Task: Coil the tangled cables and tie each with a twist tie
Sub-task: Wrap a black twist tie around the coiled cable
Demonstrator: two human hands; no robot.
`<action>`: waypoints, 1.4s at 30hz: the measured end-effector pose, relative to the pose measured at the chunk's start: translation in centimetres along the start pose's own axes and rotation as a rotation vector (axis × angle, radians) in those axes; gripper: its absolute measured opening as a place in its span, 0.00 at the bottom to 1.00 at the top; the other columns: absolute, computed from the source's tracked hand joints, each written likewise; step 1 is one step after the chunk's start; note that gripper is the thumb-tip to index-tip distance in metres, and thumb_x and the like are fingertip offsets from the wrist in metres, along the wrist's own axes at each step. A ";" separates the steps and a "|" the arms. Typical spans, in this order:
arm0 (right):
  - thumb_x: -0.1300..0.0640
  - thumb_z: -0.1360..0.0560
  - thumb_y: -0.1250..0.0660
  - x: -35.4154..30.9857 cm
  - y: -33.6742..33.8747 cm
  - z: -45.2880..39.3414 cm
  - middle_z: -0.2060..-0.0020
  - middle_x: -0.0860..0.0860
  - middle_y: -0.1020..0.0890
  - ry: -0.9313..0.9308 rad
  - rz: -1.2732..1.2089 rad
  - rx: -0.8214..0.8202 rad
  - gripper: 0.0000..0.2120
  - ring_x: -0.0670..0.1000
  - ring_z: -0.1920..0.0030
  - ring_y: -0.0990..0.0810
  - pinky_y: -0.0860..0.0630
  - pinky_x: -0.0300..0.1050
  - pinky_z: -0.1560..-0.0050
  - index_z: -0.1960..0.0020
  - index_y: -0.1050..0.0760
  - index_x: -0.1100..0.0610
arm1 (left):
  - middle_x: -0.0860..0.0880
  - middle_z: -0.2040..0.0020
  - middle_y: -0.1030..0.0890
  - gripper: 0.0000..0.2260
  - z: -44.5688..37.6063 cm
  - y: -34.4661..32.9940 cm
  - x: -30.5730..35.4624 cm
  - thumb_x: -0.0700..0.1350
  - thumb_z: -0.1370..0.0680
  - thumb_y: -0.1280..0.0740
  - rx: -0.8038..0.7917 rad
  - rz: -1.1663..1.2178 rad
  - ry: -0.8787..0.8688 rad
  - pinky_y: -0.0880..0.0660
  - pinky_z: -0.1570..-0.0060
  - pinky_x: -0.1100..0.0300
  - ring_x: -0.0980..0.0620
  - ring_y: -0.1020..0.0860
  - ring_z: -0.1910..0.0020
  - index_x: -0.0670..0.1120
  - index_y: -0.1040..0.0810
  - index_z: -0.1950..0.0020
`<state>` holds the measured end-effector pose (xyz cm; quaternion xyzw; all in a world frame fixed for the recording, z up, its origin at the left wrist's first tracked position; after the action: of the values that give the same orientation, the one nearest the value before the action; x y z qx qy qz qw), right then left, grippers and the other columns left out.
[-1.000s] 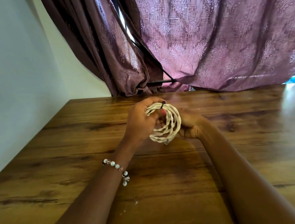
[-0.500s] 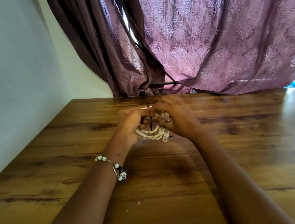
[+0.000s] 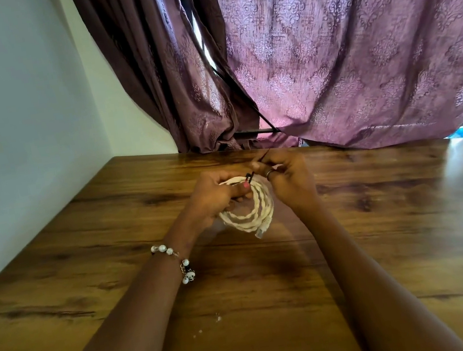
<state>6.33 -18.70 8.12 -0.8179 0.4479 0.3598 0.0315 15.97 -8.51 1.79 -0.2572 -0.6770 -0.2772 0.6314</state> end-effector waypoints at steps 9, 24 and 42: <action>0.56 0.31 0.31 4.1 2.3 0.5 0.70 0.54 0.19 -0.256 -0.038 0.189 0.08 0.60 0.66 0.18 0.22 0.60 0.66 0.67 0.22 0.57 | 0.53 0.70 0.22 0.13 0.4 -2.2 1.5 0.33 0.30 0.26 -0.090 -0.207 -0.140 0.35 0.79 0.67 0.63 0.30 0.79 0.38 0.19 0.47; 0.68 0.32 0.42 7.0 -3.6 5.8 0.66 0.58 0.21 -1.049 -0.652 -0.176 0.15 0.52 0.70 0.22 0.21 0.43 0.68 0.49 0.23 0.69 | 0.48 0.51 0.19 0.15 2.0 -1.2 4.7 0.36 0.35 0.23 0.071 -0.277 -0.628 0.24 0.50 0.62 0.55 0.20 0.51 0.41 0.16 0.49; 0.58 0.30 0.25 3.7 2.4 0.7 0.57 0.50 0.19 -0.424 -0.172 0.141 0.15 0.44 0.59 0.21 0.24 0.39 0.60 0.45 0.23 0.57 | 0.45 0.55 0.16 0.11 0.0 2.5 1.7 0.36 0.32 0.24 0.326 -0.089 -0.234 0.20 0.52 0.53 0.47 0.18 0.54 0.42 0.17 0.51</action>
<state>5.35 -22.50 5.97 -0.7551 0.3839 0.4871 0.2125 17.58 -6.76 3.58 -0.1522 -0.7924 -0.1599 0.5686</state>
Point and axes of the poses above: each hand's wrist, its own z-axis away from the middle knuckle, its own y-axis out of the back of the hand, x = y × z, the point moved 10 cm from there along -z, towards the middle knuckle
